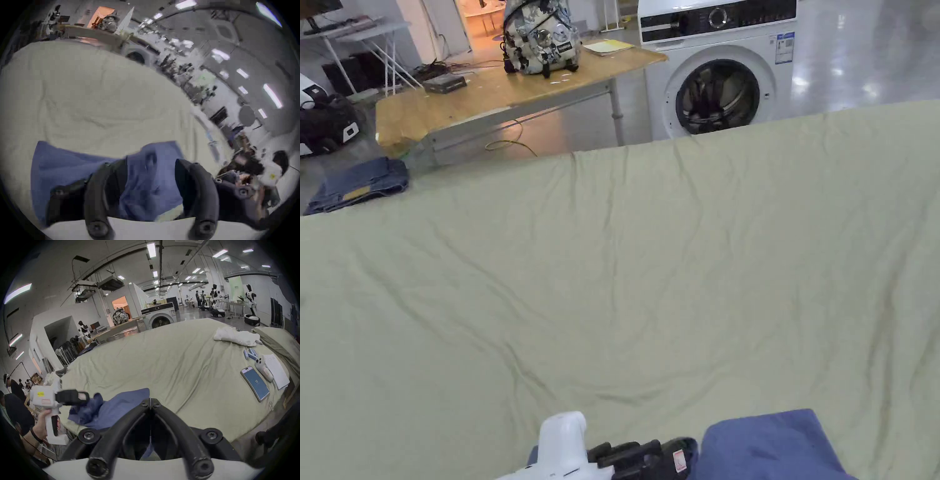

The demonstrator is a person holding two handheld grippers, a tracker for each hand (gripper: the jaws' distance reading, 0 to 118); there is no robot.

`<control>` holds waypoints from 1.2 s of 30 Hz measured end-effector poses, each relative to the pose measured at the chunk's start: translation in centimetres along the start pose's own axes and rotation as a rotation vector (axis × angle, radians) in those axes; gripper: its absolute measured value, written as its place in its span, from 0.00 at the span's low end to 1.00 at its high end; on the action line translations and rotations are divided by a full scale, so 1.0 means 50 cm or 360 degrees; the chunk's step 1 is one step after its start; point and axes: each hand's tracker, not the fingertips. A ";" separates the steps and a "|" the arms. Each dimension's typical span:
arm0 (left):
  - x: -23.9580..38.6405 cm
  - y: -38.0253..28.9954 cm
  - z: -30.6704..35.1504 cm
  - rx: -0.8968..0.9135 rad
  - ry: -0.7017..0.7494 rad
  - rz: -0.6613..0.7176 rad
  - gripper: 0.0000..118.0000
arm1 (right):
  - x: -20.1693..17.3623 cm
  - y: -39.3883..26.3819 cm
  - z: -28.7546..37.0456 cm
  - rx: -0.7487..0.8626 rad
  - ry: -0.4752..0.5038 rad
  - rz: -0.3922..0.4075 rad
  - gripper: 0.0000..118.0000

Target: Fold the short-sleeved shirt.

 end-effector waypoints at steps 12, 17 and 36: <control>-0.057 -0.092 -0.117 -0.0391 0.0179 0.0162 0.00 | -0.015 -0.021 -0.026 -0.0099 0.0050 -0.0031 0.00; -0.046 -0.049 -0.012 -0.0147 0.0097 0.0180 0.00 | -0.029 -0.026 -0.049 -0.0156 0.0116 0.0006 0.00; -0.242 -0.078 0.117 0.0191 0.0086 0.0958 0.03 | -0.014 -0.025 -0.035 -0.0155 0.0135 -0.0017 0.00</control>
